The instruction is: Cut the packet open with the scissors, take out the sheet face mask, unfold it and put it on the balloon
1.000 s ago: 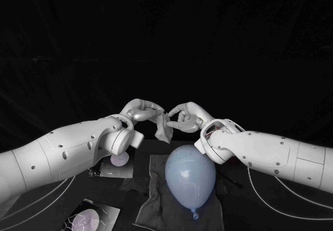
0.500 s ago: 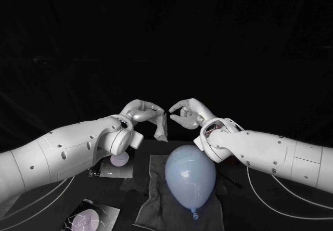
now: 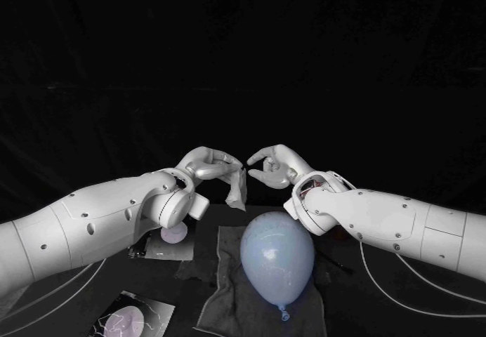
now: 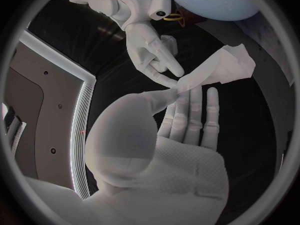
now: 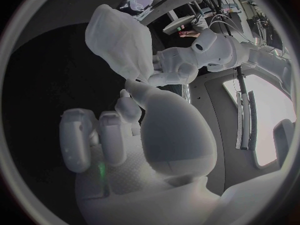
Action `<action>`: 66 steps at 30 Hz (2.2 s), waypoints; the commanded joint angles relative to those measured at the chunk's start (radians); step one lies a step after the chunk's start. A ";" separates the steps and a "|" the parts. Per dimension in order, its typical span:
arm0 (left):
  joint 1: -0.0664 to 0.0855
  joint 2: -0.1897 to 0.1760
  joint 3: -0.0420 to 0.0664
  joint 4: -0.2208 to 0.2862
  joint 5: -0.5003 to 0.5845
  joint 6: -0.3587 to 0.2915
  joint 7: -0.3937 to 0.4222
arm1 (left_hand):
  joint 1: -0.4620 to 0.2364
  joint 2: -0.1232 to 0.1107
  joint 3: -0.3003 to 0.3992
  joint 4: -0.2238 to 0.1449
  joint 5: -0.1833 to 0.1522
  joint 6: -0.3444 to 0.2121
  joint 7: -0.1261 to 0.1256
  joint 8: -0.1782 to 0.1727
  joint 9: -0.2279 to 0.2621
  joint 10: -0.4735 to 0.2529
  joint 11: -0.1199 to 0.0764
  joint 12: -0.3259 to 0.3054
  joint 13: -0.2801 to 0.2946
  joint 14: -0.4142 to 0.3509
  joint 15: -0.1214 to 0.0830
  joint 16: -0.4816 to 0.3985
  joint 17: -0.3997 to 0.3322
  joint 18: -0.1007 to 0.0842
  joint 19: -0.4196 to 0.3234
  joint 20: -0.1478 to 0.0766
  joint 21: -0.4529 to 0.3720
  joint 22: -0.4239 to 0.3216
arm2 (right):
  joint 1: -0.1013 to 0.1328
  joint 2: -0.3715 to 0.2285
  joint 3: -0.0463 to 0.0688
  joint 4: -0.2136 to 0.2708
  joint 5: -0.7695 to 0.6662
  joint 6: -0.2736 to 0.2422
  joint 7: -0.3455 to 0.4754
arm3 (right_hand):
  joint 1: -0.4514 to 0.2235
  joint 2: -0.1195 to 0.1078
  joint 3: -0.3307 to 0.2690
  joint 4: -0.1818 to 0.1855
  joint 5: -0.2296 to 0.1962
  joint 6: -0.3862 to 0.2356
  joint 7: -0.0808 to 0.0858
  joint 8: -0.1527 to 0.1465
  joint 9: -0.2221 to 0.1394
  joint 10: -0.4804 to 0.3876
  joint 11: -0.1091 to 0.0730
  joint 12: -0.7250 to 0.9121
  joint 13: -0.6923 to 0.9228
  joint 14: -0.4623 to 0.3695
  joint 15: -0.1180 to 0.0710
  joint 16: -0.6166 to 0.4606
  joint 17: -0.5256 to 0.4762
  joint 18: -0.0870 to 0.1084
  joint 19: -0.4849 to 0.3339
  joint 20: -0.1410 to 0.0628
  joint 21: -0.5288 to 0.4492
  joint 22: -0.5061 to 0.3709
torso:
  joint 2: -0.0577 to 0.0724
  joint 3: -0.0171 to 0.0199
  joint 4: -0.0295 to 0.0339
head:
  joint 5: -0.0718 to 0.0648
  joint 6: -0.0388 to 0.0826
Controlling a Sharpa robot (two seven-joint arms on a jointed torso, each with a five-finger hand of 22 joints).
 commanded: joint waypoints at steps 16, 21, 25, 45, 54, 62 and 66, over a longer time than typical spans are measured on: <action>0.002 -0.003 0.002 0.015 -0.018 0.046 0.017 | 0.002 0.002 0.001 0.004 0.003 -0.007 0.004 0.007 0.335 -0.010 -0.001 0.008 0.003 -0.009 0.000 0.007 0.001 0.015 -0.012 0.000 0.004 0.001 | 0.000 0.000 0.000 0.010 -0.005 0.132 0.024 | 0.009 0.006 0.017 -0.011 -0.002 0.027 0.003 -0.007 -0.003 -0.004 0.001 0.009 0.009 0.105 0.008 0.003 0.261 -0.009 0.066 0.011 0.006 0.237 | 0.000 -0.0004 -0.0009 | -0.005 -0.001; 0.002 -0.003 0.002 0.014 -0.018 0.045 0.016 | 0.002 0.002 0.001 0.004 0.003 -0.007 0.004 0.007 0.335 -0.010 -0.001 0.008 0.003 -0.009 0.000 0.007 0.001 0.015 -0.012 0.000 0.004 0.001 | 0.000 -0.003 0.000 0.013 0.026 0.090 0.054 | 0.010 0.037 0.030 -0.012 -0.002 0.077 -0.011 0.013 0.006 0.013 -0.009 0.031 0.024 0.106 0.001 0.004 0.263 -0.014 0.078 0.007 0.028 0.244 | 0.000 0.0003 0.0009 | -0.004 -0.005; 0.002 -0.004 0.002 0.013 -0.019 0.040 0.015 | 0.004 0.001 0.001 0.004 0.003 -0.009 0.004 0.009 0.337 -0.012 -0.001 0.010 0.005 -0.011 0.000 0.007 0.002 0.015 -0.013 0.001 0.004 0.001 | 0.000 -0.005 0.000 0.013 0.059 0.061 0.072 | 0.001 0.044 0.025 -0.010 -0.002 0.101 -0.023 0.030 0.014 0.023 -0.020 0.040 0.030 0.106 -0.008 0.004 0.263 -0.017 0.084 0.000 0.040 0.248 | 0.000 0.0001 -0.0004 | -0.003 -0.004; 0.002 -0.006 0.001 0.007 -0.019 0.034 0.011 | 0.005 0.000 0.002 0.004 0.003 -0.009 0.004 0.011 0.338 -0.012 -0.001 0.011 0.007 -0.011 0.000 0.008 0.002 0.015 -0.014 0.001 0.005 0.002 | -0.001 -0.007 0.000 -0.001 0.095 0.048 0.068 | -0.005 0.037 0.015 -0.015 -0.002 0.098 -0.027 0.036 0.019 0.017 -0.025 0.028 0.019 0.106 -0.015 0.004 0.263 -0.016 0.081 -0.008 0.035 0.246 | 0.000 -0.0001 0.0003 | -0.005 -0.001; 0.002 -0.006 0.001 0.008 -0.016 0.033 0.011 | 0.005 0.000 0.002 0.004 0.003 -0.009 0.004 0.011 0.338 -0.012 -0.001 0.011 0.007 -0.011 0.000 0.008 0.002 0.015 -0.014 0.001 0.005 0.002 | -0.001 -0.002 0.000 -0.003 0.088 0.078 0.057 | -0.016 0.015 0.003 -0.018 -0.002 0.065 -0.017 0.017 0.011 0.008 -0.018 0.016 0.008 0.106 -0.010 0.004 0.263 -0.013 0.075 -0.007 0.024 0.242 | 0.000 -0.0005 0.0004 | -0.005 -0.004; 0.002 -0.006 0.001 0.006 -0.015 0.035 0.011 | 0.006 -0.001 0.003 0.004 0.003 -0.010 0.004 0.012 0.340 -0.013 -0.001 0.013 0.009 -0.012 -0.001 0.009 0.003 0.015 -0.015 0.001 0.005 0.002 | -0.001 0.001 0.000 -0.002 0.080 0.103 0.055 | -0.016 0.002 -0.003 -0.025 -0.002 0.046 -0.010 0.002 0.005 0.004 -0.011 0.012 0.004 0.105 -0.005 0.002 0.261 -0.012 0.072 -0.003 0.018 0.240 | 0.000 -0.0001 0.0000 | -0.003 -0.005; 0.002 -0.006 0.001 0.004 -0.013 0.036 0.011 | 0.006 -0.001 0.003 0.004 0.003 -0.010 0.004 0.012 0.340 -0.013 -0.001 0.013 0.009 -0.012 -0.001 0.009 0.003 0.015 -0.015 0.001 0.005 0.002 | -0.002 0.001 0.000 0.000 0.073 0.118 0.057 | -0.014 0.001 -0.003 -0.027 -0.002 0.046 -0.009 0.001 0.004 0.003 -0.011 0.011 0.003 0.105 -0.004 0.002 0.261 -0.012 0.072 -0.002 0.018 0.240 | 0.000 0.0003 -0.0004 | -0.003 -0.004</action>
